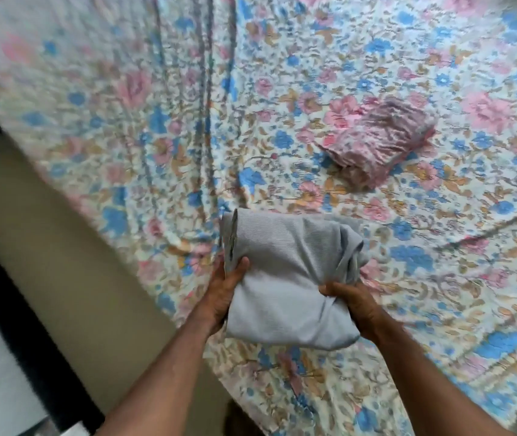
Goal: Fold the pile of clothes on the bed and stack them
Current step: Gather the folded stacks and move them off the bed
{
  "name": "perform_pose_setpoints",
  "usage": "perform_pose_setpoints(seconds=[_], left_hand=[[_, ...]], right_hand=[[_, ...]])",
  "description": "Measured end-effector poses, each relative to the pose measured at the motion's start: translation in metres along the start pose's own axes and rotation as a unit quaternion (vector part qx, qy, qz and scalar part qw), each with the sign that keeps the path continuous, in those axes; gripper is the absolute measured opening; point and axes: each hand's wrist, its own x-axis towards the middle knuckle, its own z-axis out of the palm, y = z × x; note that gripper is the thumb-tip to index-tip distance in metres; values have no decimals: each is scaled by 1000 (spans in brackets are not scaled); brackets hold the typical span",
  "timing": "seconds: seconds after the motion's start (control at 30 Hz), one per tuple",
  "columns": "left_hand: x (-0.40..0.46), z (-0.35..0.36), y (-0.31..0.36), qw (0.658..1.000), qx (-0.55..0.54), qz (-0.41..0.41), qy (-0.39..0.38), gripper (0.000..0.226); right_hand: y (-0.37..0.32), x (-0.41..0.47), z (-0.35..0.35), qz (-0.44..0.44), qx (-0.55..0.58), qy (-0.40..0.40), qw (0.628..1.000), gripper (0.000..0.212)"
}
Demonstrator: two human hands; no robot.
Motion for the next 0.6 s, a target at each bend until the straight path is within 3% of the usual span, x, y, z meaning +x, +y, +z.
perform_pose_setpoints(seconds=[0.1, 0.23, 0.37, 0.47, 0.6], left_hand=[[-30, -58, -7, 996, -58, 20, 68, 73], [-83, -135, -19, 975, -111, 69, 181, 62], [-152, -205, -41, 943, -151, 101, 279, 70], [-219, -256, -75, 903, -217, 103, 356, 65], [-285, -289, -129, 832, -312, 104, 446, 87]], right_hand=[[6, 0, 61, 10, -56, -66, 996, 68], [23, -6, 148, 17, -133, -134, 982, 65], [52, -23, 236, 16, -220, -194, 956, 82], [87, -53, 312, 32, -299, -253, 919, 65], [130, -94, 386, 50, -396, -340, 851, 63]])
